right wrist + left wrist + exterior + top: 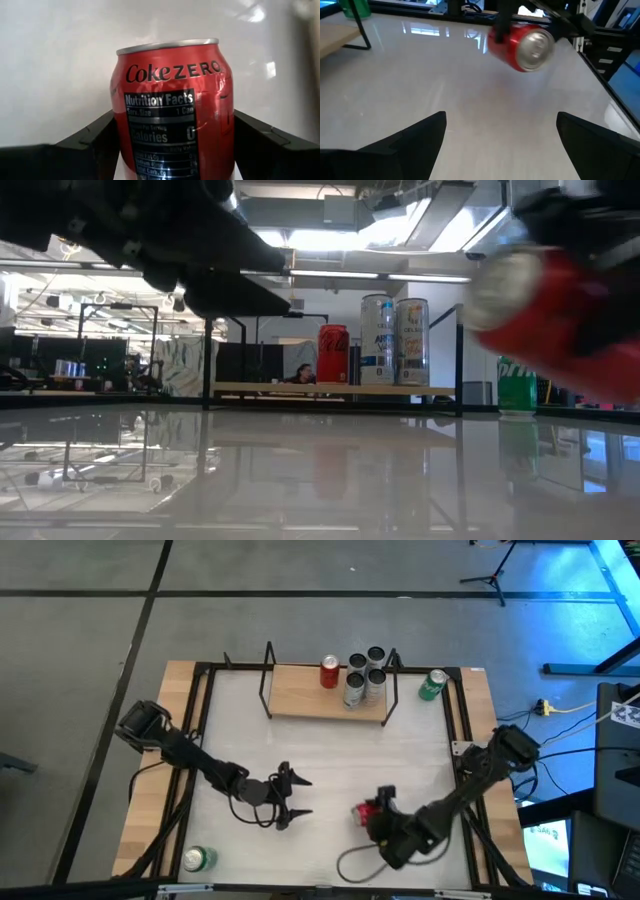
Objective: Place canned beverage on shelf
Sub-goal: Put the red soda can on the shelf aligned with the other red soda can
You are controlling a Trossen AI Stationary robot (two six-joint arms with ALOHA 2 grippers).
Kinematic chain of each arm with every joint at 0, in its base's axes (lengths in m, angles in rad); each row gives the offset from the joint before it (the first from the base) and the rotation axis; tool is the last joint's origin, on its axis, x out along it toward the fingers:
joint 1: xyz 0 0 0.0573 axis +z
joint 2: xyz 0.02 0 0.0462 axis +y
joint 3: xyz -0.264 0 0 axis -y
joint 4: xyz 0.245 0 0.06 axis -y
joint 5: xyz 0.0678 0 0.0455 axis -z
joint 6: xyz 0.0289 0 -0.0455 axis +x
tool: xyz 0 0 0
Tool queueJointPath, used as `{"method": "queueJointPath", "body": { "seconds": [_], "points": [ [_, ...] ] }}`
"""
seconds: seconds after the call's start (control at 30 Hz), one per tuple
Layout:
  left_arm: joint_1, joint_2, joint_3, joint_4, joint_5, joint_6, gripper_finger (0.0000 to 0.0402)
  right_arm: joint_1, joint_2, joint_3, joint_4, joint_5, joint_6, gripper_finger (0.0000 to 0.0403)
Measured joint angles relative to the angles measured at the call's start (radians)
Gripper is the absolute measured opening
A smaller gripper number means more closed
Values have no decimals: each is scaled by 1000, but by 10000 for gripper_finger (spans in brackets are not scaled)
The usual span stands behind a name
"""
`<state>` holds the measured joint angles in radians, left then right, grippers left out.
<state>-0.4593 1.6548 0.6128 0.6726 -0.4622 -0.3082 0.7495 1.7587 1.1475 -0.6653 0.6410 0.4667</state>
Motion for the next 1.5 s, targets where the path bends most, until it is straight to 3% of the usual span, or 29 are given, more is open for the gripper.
{"method": "queueJointPath", "body": {
  "seconds": [0.1, 0.2, 0.4, 0.63, 0.87, 1.17, 1.5],
  "points": [
    [-2, 24, 0, 13, 0, -13, 369, -65, -14, -26, 121, 29, -138, 293],
    [-2, 42, 0, 24, -2, -25, 369, -133, -24, -75, 337, -9, -274, 293],
    [-7, 42, 0, 21, -12, -32, 369, -276, -24, -245, 833, -213, -463, 293],
    [-8, 42, 0, -10, -9, -78, 369, -400, -7, -417, 1388, -449, -501, 302],
    [-1, 42, 0, -30, -37, -76, 369, -459, 16, -477, 1548, -545, -501, 297],
    [6, 42, 0, -61, -76, -82, 369, -457, 135, -476, 1722, -552, -502, 297],
    [6, 42, 0, -102, -126, -107, 369, -458, 219, -435, 1741, -548, -498, 305]
  ]
}}
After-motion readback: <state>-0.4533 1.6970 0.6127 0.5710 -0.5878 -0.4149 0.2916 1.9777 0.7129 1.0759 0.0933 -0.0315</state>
